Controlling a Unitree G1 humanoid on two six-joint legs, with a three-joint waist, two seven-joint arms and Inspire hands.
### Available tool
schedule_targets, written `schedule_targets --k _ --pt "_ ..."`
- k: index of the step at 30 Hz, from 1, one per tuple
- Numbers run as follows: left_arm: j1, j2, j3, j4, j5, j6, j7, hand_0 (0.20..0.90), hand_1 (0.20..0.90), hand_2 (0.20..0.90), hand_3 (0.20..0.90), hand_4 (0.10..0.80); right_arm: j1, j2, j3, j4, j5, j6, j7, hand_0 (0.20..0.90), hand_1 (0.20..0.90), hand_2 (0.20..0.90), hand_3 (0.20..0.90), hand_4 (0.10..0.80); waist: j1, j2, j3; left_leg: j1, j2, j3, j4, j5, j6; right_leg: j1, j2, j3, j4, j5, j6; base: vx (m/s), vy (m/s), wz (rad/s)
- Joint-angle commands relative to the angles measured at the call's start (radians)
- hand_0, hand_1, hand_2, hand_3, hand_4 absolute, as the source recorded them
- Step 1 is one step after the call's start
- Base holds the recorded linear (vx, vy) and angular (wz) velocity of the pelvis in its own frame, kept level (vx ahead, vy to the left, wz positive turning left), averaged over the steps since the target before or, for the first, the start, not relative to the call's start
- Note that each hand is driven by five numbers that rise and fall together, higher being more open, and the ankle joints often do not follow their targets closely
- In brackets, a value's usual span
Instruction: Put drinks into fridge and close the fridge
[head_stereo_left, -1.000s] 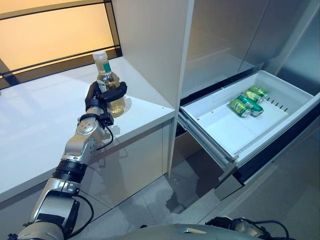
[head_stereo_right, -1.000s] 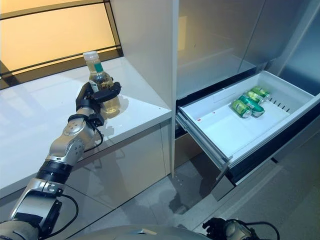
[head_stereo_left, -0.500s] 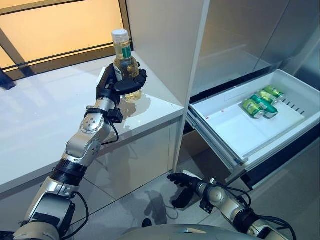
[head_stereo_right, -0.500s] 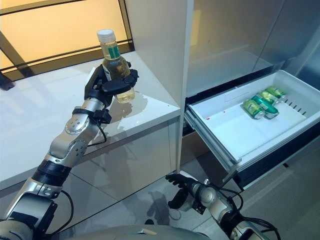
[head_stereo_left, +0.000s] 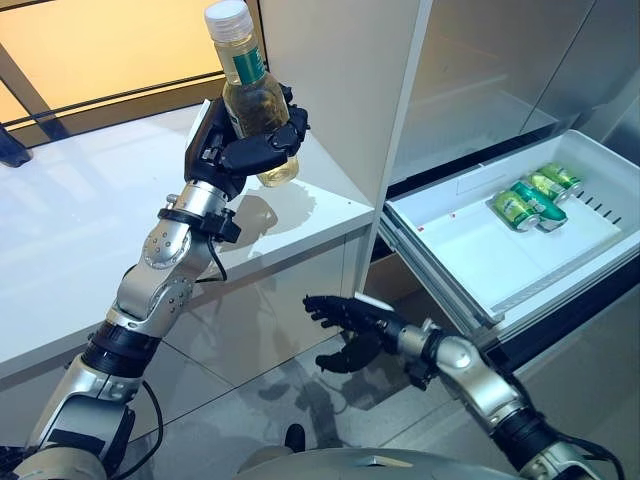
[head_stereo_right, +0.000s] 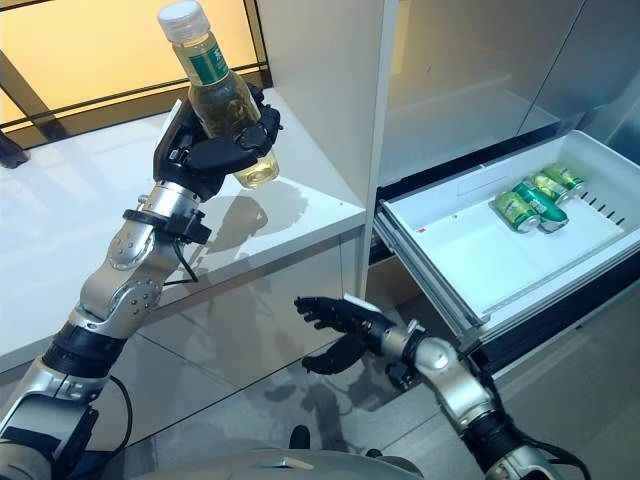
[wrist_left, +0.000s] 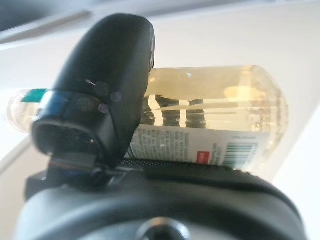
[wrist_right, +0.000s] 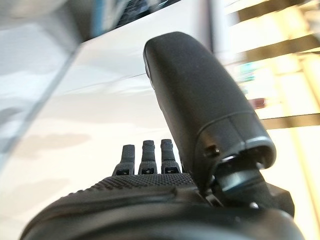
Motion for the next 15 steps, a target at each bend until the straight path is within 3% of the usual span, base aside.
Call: schedule_targets --k 1,3,8,15 --pt "-0.107 -0.017 0.156 -0.074 -0.04 -0.218 -0.061 0.3 0.3 0.3 0.2 0.1 -0.102 -0.006 -0.085 -0.169 0.203 -0.095 0.133 0.9 0.9 0.9 0.9 0.8 -0.001 -0.007 -0.093 0.042 -0.032 0.009 0.002 -0.11 0.008 -0.05 -0.028 -0.004 0.028 0.037 0.074 0.0 0.0 0.0" --pt "-0.089 -0.024 0.173 -0.074 -0.037 -0.22 -0.087 0.3 0.3 0.3 0.2 0.1 -0.119 -0.014 -0.128 -0.195 0.251 -0.089 0.126 0.9 0.9 0.9 0.9 0.8 -0.001 -0.009 -0.096 0.042 -0.033 0.007 0.002 -0.111 0.008 -0.051 -0.028 -0.004 0.028 0.038 0.074 0.0 0.0 0.0" --pt "-0.038 -0.017 0.226 -0.08 -0.07 -0.209 -0.166 0.3 0.3 0.3 0.2 0.1 -0.123 -0.033 -0.272 -0.205 0.28 -0.107 -0.023 0.9 0.9 0.9 0.9 0.8 -0.007 -0.012 -0.099 0.045 -0.031 0.012 0.002 -0.114 0.011 -0.052 -0.027 -0.002 0.028 0.039 0.074 0.0 0.0 0.0" --pt "0.001 -0.041 0.223 -0.12 -0.103 -0.209 -0.261 0.3 0.3 0.3 0.2 0.1 -0.126 -0.04 -0.29 -0.241 0.282 -0.047 -0.083 0.9 0.9 0.9 0.9 0.8 -0.01 -0.014 -0.095 0.046 -0.028 0.018 0.002 -0.115 0.012 -0.054 -0.025 -0.003 0.026 0.042 0.071 -0.003 -0.003 -0.02"
